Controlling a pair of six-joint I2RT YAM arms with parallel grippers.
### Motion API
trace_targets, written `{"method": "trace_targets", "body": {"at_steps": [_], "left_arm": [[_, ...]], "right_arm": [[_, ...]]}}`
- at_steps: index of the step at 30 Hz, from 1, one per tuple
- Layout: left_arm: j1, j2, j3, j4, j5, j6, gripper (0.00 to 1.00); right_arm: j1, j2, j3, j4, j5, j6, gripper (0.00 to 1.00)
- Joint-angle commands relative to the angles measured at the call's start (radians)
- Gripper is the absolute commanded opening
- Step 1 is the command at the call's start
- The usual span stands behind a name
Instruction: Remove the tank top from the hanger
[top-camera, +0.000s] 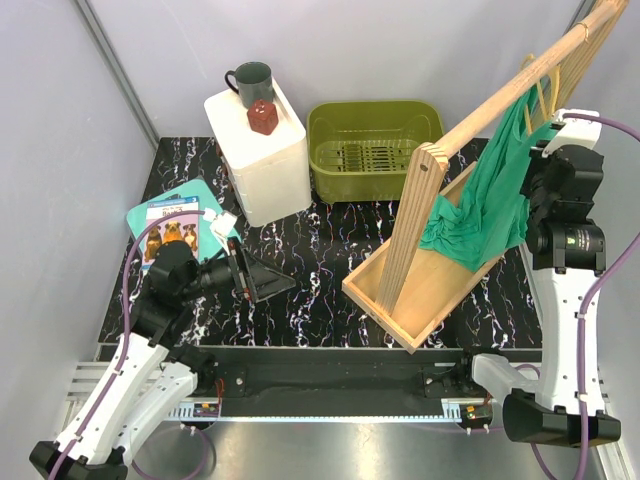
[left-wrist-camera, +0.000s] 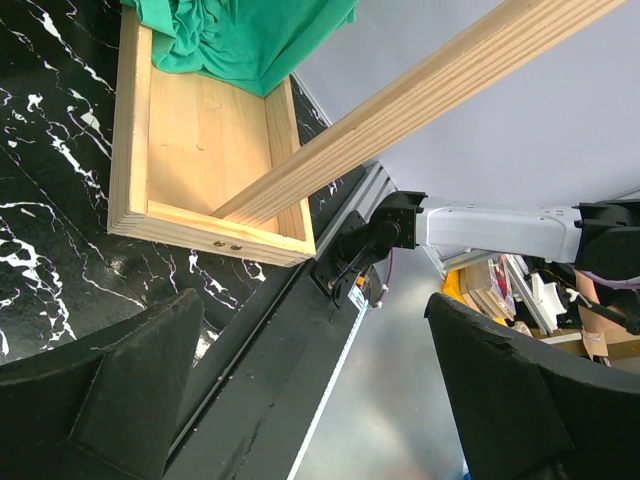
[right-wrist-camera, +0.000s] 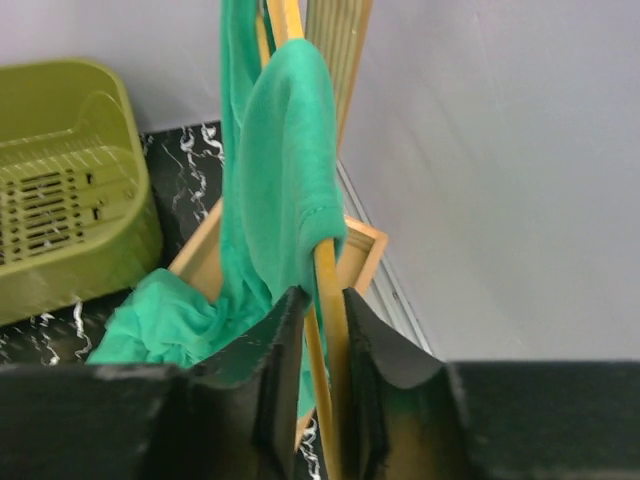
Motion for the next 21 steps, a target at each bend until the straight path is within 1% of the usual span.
{"method": "trace_targets", "body": {"at_steps": [1,4,6,10,16,21], "left_arm": [[0.001,-0.012,0.013,0.034,0.035,-0.009,0.99],[0.001,-0.017,0.02,0.029,0.034,-0.009,0.99],[0.001,-0.019,0.028,0.028,0.032,-0.009,0.99],[0.002,-0.017,0.04,0.028,0.028,-0.006,0.99],[0.001,-0.012,0.036,0.028,0.021,-0.006,0.99],[0.001,-0.017,0.039,0.026,0.026,-0.004,0.99]], "right_arm": [[-0.002,-0.033,-0.004,0.088,-0.038,0.042,0.24],[-0.002,-0.064,-0.004,0.1,-0.048,0.053,0.16],[-0.002,-0.079,-0.001,0.11,-0.056,0.054,0.13],[-0.002,-0.104,0.013,0.12,-0.081,0.054,0.0],[-0.002,-0.127,0.015,0.16,-0.099,0.082,0.0],[-0.002,-0.156,-0.021,0.258,-0.159,0.129,0.0]]}}
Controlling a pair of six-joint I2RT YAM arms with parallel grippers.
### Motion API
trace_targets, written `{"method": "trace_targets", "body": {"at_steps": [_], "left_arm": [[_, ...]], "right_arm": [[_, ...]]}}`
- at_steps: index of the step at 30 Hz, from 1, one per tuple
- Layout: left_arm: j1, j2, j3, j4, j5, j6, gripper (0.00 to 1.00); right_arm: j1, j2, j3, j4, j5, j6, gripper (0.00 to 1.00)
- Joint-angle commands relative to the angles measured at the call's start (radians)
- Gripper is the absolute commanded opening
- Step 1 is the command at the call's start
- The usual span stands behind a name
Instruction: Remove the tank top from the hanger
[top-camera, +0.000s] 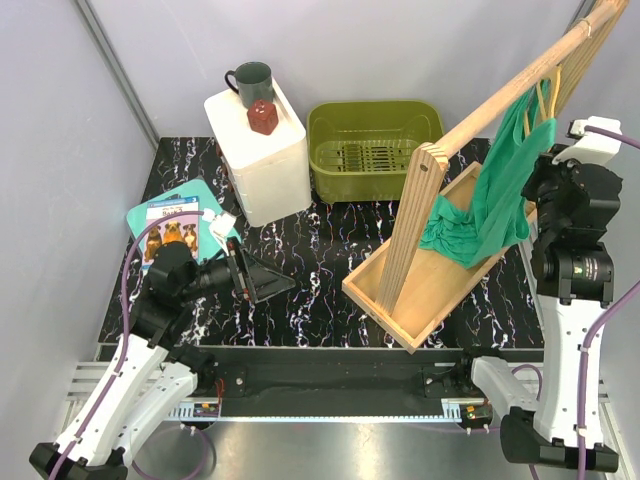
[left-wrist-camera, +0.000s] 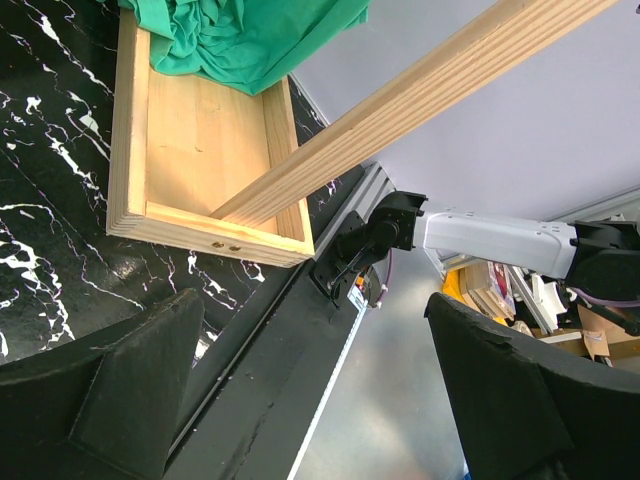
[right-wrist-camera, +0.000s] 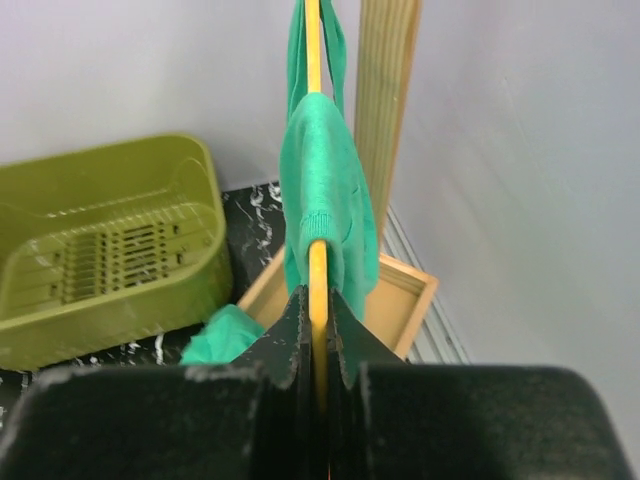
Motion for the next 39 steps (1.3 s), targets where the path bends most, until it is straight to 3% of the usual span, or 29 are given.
{"method": "trace_targets", "body": {"at_steps": [1,16,22,31,39], "left_arm": [[0.002,-0.007,0.04,0.026,0.026,-0.004,0.99],[0.001,-0.021,0.052,0.003,0.029,0.029,0.99],[0.001,-0.033,0.054,-0.008,0.029,0.04,0.99],[0.002,-0.01,0.074,-0.006,0.053,0.043,0.99],[-0.01,0.082,0.106,0.07,0.053,-0.001,0.98]], "right_arm": [[-0.002,-0.045,-0.008,0.211,-0.066,0.052,0.0],[-0.002,0.102,0.104,0.288,-0.187,0.045,0.0],[-0.002,0.113,0.061,0.288,-0.251,0.081,0.0],[-0.002,0.009,-0.101,0.198,-0.256,0.264,0.0],[-0.002,-0.204,-0.26,0.049,-0.44,0.451,0.0]]}}
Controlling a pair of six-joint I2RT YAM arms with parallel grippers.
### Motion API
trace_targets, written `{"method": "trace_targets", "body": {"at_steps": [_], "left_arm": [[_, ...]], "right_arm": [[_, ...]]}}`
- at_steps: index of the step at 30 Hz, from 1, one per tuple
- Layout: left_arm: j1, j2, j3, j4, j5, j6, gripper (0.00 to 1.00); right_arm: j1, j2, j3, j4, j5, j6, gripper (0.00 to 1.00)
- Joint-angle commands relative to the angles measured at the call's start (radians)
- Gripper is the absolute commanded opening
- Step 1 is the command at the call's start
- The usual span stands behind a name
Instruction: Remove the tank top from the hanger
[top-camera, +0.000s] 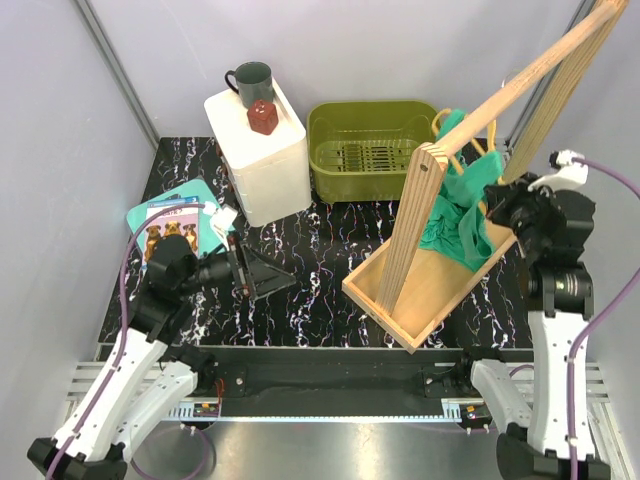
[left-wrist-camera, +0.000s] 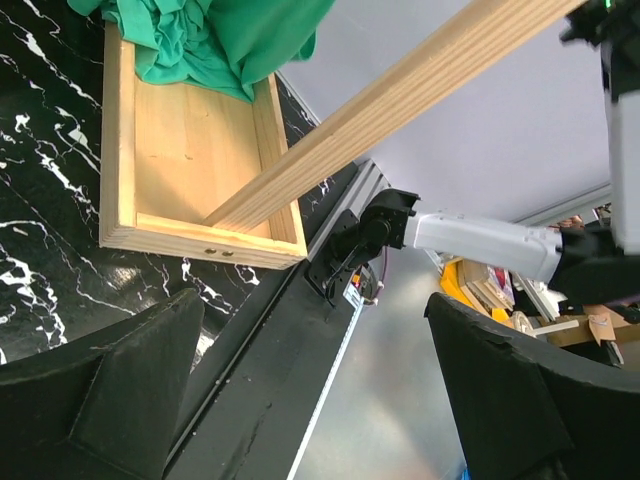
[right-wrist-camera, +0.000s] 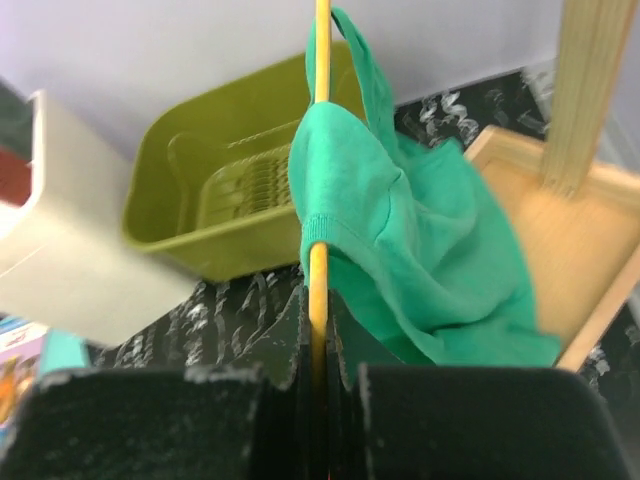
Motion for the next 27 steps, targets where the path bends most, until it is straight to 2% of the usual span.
{"method": "trace_targets", "body": {"at_steps": [1,5,8,10,14,17,18,21,25,27], "left_arm": [[-0.027,0.066,0.056,0.111,0.023,-0.038,0.97],[-0.125,0.182,0.119,0.203,-0.063,-0.06,0.95],[-0.165,0.291,0.235,0.234,-0.12,-0.048,0.95],[-0.172,0.364,0.284,0.254,-0.126,-0.051,0.95],[-0.2,0.546,0.476,0.251,-0.112,0.009,0.97],[-0.25,0.67,0.624,0.112,-0.228,0.138,0.94],[-0.263,0.722,0.654,0.041,-0.323,0.199,0.91],[-0.285,0.779,0.726,-0.034,-0.469,0.25,0.86],[-0.289,0.853,0.76,-0.047,-0.545,0.27,0.83],[-0.292,0.882,0.8,-0.073,-0.569,0.285,0.79]], "right_arm": [[-0.002,-0.132,-0.049,-0.027,-0.171,0.13,0.0],[-0.002,-0.245,-0.095,-0.118,-0.288,0.17,0.0],[-0.002,-0.324,-0.151,-0.136,-0.38,0.189,0.0],[-0.002,-0.355,-0.182,-0.139,-0.434,0.187,0.0],[-0.002,-0.358,-0.196,-0.141,-0.541,0.193,0.0],[-0.002,-0.361,-0.19,-0.138,-0.615,0.186,0.0],[-0.002,-0.361,-0.184,-0.139,-0.638,0.181,0.0],[-0.002,-0.359,-0.173,-0.136,-0.679,0.175,0.0],[-0.002,-0.364,-0.165,-0.136,-0.701,0.172,0.0],[-0.002,-0.367,-0.162,-0.138,-0.705,0.173,0.0]]}}
